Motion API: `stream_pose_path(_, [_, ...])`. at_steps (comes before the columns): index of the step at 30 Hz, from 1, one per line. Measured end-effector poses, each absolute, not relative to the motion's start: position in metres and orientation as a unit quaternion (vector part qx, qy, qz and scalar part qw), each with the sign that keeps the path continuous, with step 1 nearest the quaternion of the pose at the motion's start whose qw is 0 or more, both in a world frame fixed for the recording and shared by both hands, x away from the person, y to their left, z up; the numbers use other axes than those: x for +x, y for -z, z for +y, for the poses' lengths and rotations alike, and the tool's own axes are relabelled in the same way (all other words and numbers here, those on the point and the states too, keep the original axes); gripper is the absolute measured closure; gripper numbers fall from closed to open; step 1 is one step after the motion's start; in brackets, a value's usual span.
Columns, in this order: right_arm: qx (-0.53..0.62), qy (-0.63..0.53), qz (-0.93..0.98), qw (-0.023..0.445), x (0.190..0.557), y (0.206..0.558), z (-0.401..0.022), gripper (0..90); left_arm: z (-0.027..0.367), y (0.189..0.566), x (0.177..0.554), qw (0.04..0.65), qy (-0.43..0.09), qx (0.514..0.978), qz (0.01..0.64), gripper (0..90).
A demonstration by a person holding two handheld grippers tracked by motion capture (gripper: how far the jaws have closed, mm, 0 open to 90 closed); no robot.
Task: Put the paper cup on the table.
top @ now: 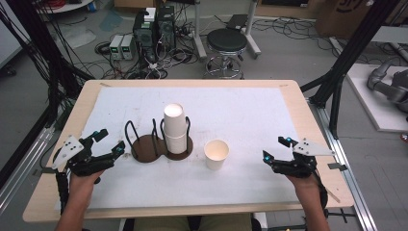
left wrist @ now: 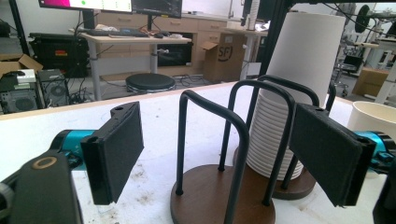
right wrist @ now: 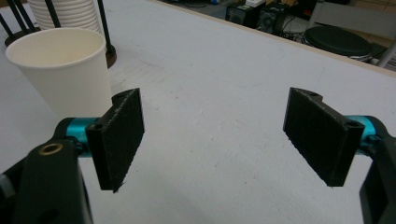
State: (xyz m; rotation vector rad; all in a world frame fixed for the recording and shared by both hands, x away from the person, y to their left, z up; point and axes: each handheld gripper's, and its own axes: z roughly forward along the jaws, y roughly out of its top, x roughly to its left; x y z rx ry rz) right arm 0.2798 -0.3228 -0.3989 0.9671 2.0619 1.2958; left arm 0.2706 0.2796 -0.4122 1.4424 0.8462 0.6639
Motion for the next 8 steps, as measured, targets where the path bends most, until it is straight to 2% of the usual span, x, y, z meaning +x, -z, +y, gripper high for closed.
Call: stream_pose_path(8, [0.359,-0.477,0.761,0.255,0.2801,0.3995,-0.3235,20.9,0.2818,0.4131,0.2719,0.62,-0.291,0.625,0.373,17.9])
